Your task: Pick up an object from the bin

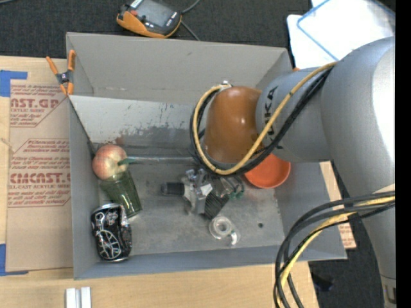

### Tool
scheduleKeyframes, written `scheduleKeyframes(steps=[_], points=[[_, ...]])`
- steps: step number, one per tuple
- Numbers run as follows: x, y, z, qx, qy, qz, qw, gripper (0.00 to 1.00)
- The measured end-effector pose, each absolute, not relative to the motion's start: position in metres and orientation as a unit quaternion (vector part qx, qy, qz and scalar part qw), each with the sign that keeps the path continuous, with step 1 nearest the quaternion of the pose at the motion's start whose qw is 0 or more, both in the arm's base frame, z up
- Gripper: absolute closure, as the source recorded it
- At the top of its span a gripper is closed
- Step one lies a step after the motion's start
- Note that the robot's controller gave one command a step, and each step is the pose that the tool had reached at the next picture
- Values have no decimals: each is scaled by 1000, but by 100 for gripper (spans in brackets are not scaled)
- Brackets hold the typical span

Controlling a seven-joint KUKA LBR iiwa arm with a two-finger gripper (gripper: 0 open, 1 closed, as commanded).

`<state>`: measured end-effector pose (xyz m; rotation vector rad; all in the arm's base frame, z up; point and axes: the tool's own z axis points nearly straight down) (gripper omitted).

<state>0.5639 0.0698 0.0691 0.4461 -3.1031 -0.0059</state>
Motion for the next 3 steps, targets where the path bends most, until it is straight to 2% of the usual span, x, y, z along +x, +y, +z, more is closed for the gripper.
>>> scheduleKeyframes(steps=[1, 2, 3], points=[[562, 70, 104, 142, -990, -2, 6, 100], [562, 71, 121, 142, -990, -2, 5, 100], [559, 71, 134, 142, -990, -2, 11, 100]])
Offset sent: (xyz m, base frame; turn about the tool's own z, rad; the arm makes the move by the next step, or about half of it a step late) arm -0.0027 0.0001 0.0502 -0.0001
